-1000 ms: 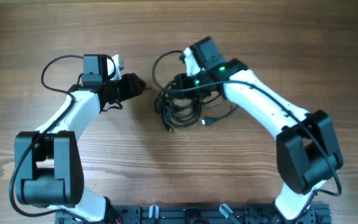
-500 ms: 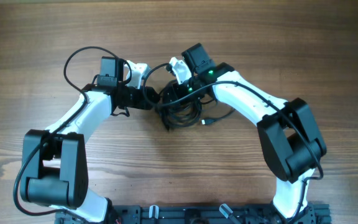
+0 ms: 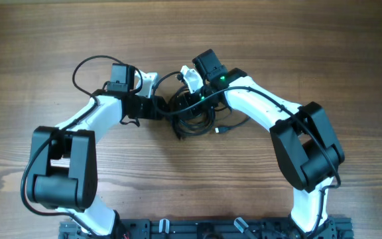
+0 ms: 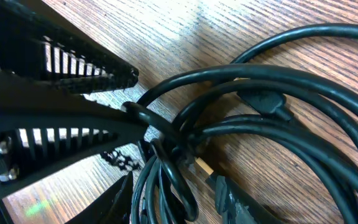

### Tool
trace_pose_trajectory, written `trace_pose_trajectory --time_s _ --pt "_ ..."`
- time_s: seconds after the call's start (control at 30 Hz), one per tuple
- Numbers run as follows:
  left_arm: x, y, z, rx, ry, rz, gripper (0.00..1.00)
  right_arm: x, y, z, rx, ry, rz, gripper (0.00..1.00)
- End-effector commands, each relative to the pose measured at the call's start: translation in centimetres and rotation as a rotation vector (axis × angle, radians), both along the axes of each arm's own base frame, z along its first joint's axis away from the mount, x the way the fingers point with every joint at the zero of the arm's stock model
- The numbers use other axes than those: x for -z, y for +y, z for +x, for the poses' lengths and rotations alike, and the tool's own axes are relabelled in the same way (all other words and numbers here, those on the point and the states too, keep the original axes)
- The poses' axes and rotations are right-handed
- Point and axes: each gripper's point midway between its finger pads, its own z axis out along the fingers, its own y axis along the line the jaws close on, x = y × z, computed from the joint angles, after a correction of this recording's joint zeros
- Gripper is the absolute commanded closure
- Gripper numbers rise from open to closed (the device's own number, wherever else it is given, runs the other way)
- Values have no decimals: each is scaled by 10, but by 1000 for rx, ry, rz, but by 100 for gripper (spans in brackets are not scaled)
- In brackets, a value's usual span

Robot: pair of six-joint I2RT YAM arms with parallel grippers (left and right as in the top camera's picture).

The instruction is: Untangle cables

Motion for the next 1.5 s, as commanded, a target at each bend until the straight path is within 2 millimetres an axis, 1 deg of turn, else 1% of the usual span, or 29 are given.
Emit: trace_pose_trajectory --time_s 0.0,0.03,0.17,0.2,0.27,0.37,0.53,0.73,0.77,0.8,0.83,0.87,0.9,0.97,1.0,1.03,1.07,1.13,1.17,1.23,1.27,1.3,1.33,1.37,1.4,1.47 --pt "6 0 -2 -5 19 6 57 8 1 -1 -20 5 3 54" --pt "6 0 -2 -5 18 6 59 7 2 0 -21 -1 6 55" --pt "5 0 0 -5 11 5 62 8 0 4 -12 -21 -9 55" --pt "5 -1 1 -5 9 5 62 10 -2 6 -4 -31 -26 58" --pt "5 -1 1 -5 5 4 63 10 -2 7 -2 -32 -27 59" --pt "5 -1 2 -4 3 3 64 10 -1 6 -6 -33 -27 62" --pt "4 -1 2 -4 0 3 64 15 2 7 -11 -38 -25 60" --pt "4 -1 2 -4 0 3 64 21 1 6 -10 -27 -31 60" --pt "4 -1 2 -4 0 3 64 21 1 6 -10 -27 -31 62" --pt "4 -1 2 -4 0 3 63 21 2 7 -10 -29 -30 67" --pt "4 -1 2 -4 0 2 63 21 2 7 -10 -31 -28 75" --pt "4 -1 2 -4 0 2 62 21 2 7 -8 -31 -27 88" --pt "4 -1 2 -4 0 3 61 21 2 7 -5 -28 -25 92" --pt "4 -1 2 -4 0 3 60 20 3 7 17 -11 -23 96" --pt "4 -1 2 -4 0 2 60 16 -1 9 29 -9 -22 96" --pt "4 -1 2 -4 0 3 60 7 -3 12 63 2 -3 96" --pt "4 -1 2 -4 0 3 60 -11 -4 17 73 -2 52 96" --pt "4 -1 2 -5 0 3 60 -32 -5 19 72 -21 91 96" --pt "4 -1 2 -5 0 3 60 -37 -7 18 73 -25 93 96" --pt "4 -1 3 -39 19 -8 60 -39 -8 16 80 -13 90 96" --pt "3 -1 5 -81 38 -23 57 -39 -8 15 109 11 90 96" --pt "-4 -6 6 -103 58 -62 50 -39 -8 15 137 34 91 96" --pt "-13 -14 5 -82 67 -111 46 -39 -8 16 156 47 93 96" --pt "-26 -23 2 -55 84 -177 38 -40 -7 17 159 43 97 96" --pt "-35 -29 -1 -36 95 -228 35 -40 -7 17 158 40 97 96" --pt "-48 -32 -3 -20 102 -298 32 -39 -9 18 164 35 88 96"
